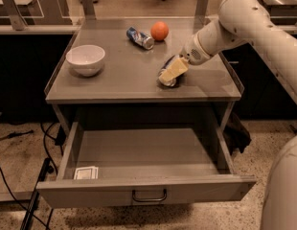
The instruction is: Place pepsi can into top drawer
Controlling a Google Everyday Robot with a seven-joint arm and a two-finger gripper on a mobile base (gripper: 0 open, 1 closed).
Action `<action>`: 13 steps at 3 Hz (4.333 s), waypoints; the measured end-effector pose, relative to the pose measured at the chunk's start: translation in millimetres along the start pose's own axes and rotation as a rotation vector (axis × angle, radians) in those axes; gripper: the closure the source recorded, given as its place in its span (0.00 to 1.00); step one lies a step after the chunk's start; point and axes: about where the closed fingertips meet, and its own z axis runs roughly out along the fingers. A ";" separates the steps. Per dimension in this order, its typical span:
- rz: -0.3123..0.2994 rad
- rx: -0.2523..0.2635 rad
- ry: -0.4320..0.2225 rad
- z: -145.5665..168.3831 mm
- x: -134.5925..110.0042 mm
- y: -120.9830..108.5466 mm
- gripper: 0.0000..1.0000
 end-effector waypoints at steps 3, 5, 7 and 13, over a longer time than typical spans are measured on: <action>-0.064 -0.057 -0.007 -52.3 -10.0 36.6 1.00; -0.099 -0.280 -0.041 -103.8 -1.9 116.4 1.00; -0.118 -0.295 -0.023 -102.1 3.2 122.9 1.00; -0.270 -0.253 -0.060 -47.0 94.5 182.6 1.00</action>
Offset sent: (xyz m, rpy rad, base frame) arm -0.0380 -0.0121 0.0512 -0.0199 -0.0122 0.0426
